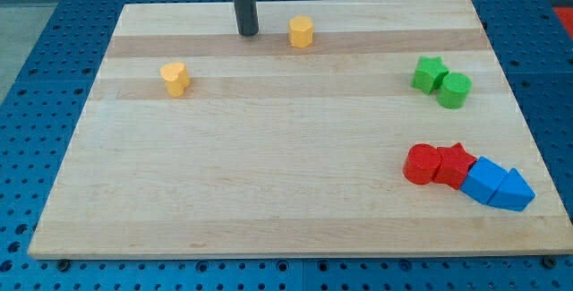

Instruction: Push the yellow hexagon into the green star

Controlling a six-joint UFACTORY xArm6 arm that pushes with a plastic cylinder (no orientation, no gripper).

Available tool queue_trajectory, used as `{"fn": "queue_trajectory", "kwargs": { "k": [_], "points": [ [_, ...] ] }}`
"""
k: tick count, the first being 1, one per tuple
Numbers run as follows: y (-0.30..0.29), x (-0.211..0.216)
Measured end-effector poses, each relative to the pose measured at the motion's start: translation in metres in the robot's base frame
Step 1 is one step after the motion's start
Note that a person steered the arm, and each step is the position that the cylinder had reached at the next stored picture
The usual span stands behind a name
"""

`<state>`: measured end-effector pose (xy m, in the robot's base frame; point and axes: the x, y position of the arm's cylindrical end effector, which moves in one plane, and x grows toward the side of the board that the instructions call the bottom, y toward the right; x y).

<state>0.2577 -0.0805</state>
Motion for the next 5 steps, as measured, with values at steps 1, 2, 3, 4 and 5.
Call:
{"fn": "queue_trajectory", "kwargs": {
  "k": [1,2,3,4,5],
  "points": [
    [0.017,0.0],
    [0.04,0.0],
    [0.047,0.0],
    [0.095,0.007],
    [0.107,0.009]
  ]
}}
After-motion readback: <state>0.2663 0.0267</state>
